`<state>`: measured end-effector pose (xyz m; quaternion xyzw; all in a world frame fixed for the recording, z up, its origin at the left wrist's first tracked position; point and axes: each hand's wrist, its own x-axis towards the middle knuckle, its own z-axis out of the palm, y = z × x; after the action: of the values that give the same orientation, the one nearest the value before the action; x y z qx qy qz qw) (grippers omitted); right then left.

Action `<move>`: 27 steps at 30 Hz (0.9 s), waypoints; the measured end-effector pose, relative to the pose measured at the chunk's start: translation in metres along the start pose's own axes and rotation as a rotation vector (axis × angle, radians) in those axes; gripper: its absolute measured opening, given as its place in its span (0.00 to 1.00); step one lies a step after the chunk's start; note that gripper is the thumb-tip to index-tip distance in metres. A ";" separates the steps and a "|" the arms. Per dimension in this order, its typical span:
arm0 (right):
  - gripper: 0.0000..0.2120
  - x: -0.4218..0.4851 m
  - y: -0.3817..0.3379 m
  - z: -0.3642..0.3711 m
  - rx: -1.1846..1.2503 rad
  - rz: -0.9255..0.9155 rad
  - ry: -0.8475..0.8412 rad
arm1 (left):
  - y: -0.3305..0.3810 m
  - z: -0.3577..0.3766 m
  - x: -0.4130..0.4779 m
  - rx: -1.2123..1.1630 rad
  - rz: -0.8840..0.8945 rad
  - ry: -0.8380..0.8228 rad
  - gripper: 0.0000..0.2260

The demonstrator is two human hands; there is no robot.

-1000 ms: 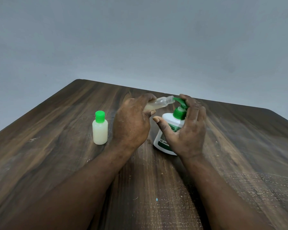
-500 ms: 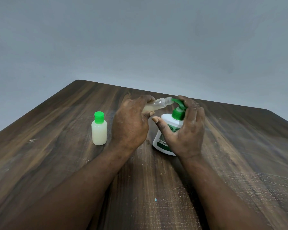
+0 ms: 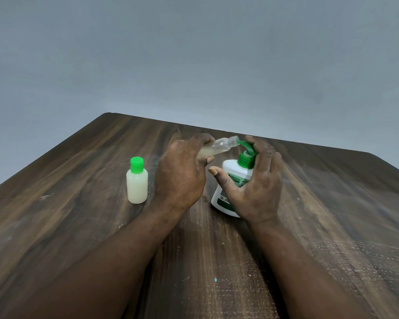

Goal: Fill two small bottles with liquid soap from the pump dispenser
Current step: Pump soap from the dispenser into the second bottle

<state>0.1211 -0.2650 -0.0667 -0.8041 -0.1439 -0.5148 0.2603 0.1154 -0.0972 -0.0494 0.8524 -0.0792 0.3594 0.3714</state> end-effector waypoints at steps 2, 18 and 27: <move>0.43 0.002 0.000 -0.001 0.000 0.019 -0.017 | 0.001 0.000 0.000 -0.003 0.003 0.002 0.14; 0.42 -0.001 0.001 0.000 0.009 0.017 -0.012 | -0.001 0.001 0.000 0.021 0.012 0.003 0.14; 0.41 0.003 -0.001 0.000 0.014 0.031 -0.011 | 0.000 0.000 0.000 0.000 0.008 0.000 0.15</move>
<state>0.1215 -0.2644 -0.0634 -0.8072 -0.1363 -0.5053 0.2730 0.1152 -0.0976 -0.0498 0.8521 -0.0823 0.3611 0.3698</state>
